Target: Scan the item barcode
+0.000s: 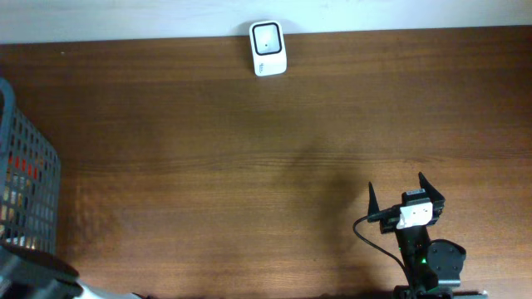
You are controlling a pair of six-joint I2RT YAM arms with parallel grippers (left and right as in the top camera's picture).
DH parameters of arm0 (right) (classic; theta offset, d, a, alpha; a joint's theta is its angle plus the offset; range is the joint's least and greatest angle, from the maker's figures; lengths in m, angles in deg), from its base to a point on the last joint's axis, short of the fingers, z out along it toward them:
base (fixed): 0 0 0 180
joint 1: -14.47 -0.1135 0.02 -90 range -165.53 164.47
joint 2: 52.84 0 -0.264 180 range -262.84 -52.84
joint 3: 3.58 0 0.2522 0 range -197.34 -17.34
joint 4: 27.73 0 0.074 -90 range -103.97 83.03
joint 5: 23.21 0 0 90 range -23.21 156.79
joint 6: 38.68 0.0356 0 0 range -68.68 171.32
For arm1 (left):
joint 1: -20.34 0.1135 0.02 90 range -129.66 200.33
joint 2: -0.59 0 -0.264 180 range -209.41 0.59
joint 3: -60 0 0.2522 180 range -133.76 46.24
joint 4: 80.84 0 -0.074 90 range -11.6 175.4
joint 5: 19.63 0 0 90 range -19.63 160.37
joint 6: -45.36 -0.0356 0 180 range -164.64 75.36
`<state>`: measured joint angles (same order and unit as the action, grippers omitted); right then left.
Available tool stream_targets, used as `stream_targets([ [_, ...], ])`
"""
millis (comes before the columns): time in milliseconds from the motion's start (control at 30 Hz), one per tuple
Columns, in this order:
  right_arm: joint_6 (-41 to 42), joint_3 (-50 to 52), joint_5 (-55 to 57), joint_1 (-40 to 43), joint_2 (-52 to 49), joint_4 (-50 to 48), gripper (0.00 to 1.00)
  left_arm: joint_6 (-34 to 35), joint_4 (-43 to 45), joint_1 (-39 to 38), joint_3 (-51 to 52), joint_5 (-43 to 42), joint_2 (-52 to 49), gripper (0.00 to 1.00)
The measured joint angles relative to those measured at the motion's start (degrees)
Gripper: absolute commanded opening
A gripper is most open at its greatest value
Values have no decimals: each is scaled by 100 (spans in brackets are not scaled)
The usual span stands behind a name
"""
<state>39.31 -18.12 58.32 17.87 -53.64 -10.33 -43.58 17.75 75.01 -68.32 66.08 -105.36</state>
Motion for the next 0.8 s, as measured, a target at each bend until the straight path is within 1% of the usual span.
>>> stream_targets([
  [100, 0, 0, 0, 0, 0, 0, 99, 195, 299, -39, -96, -595, 955, 0],
  [167, 0, 0, 0, 0, 0, 0, 99, 313, 511, -328, -101, -739, 1421, 0],
  [233, 0, 0, 0, 0, 0, 0, 99, 361, 706, -1064, -103, -767, 1923, 0],
  [300, -2, 0, 2, 0, 0, -2, 99, 393, 708, -1906, -103, -632, 2369, 0],
  [367, 0, 0, 2, 0, 0, 0, 99, 409, 525, -2988, -125, -575, 2758, 0],
  [400, 0, 0, 0, 0, -2, -4, 99, 420, 332, -3381, -142, -516, 2830, 0],
  [467, 0, 0, 2, 0, 0, -2, 99, 466, -197, -4492, -107, -546, 2750, 0],
  [567, 0, 0, 2, 0, 0, 0, 99, 706, -481, -5180, 341, -490, 2406, 0],
  [600, 2, 0, 0, 0, 0, 0, 99, 903, -525, -5477, 741, -498, 2109, 0],
  [700, 2, 0, 0, 0, 0, 0, 99, 1462, -155, -5845, 1847, -485, 1517, 0],
  [800, -2, 0, 0, 0, 0, 2, 99, 2079, 750, -6203, 3008, -498, 1257, 0],
])
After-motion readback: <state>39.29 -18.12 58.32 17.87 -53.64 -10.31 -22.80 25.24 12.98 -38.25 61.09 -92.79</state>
